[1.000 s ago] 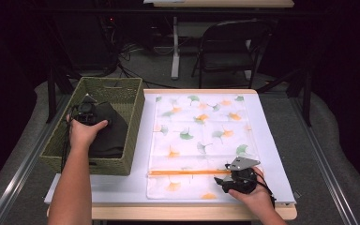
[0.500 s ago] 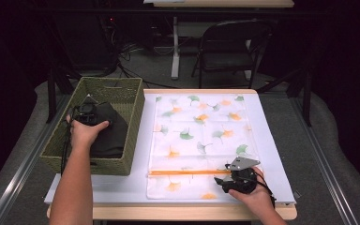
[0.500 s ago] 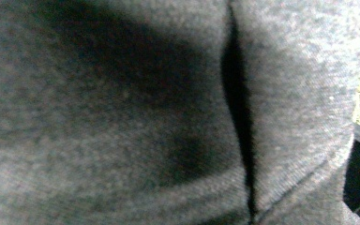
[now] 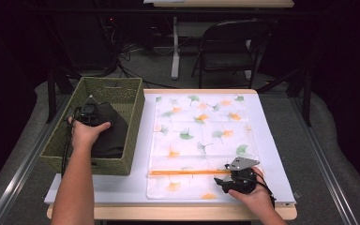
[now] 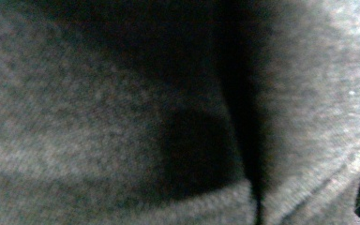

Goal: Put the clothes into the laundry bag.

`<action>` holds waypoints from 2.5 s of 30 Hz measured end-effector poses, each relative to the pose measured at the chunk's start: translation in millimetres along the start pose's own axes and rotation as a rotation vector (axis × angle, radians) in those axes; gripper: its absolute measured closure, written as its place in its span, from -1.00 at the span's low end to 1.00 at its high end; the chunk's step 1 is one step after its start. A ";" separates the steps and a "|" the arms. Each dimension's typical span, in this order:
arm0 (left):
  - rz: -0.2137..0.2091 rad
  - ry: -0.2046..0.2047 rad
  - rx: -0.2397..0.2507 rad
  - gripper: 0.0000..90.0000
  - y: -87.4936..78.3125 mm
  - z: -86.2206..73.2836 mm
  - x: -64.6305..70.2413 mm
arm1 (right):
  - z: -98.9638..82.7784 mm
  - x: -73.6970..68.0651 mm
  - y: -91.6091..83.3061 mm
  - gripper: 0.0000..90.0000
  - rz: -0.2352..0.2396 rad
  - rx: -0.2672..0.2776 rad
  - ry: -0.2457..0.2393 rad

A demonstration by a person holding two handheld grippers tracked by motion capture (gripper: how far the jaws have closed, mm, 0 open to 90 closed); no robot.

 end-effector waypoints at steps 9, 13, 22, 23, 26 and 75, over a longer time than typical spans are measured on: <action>-0.008 0.003 -0.009 -1.00 3.5 0.0 -0.5 | 0.2 -0.4 0.4 -0.28 -0.001 0.000 -0.001; -0.006 0.002 -0.015 -1.00 3.9 -0.3 -0.3 | 0.2 -0.3 0.1 -0.28 0.001 0.001 -0.002; 0.022 -0.006 -0.001 -1.00 5.6 -0.6 2.4 | -0.4 0.5 0.0 -0.28 -0.001 0.002 0.003; 0.021 -0.008 -0.002 -1.00 5.5 -0.6 2.4 | -0.4 0.5 0.0 -0.28 -0.001 0.002 0.003; 0.020 -0.009 0.003 -1.00 6.1 -0.4 2.0 | -0.4 0.6 0.2 -0.28 0.001 0.000 -0.003; -0.044 -0.029 0.027 -0.07 -5.2 -4.4 4.9 | -0.2 0.4 1.2 -0.28 0.004 -0.001 0.002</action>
Point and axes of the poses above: each handheld gripper's, and its own axes: y roughly forward along the jaws, z roughly out of its top, x roughly to its right, the point moved 1 cm from there along y, roughly forward along the jaws, and after that the axes turned 2 degrees about -y, right-handed, at the moved point
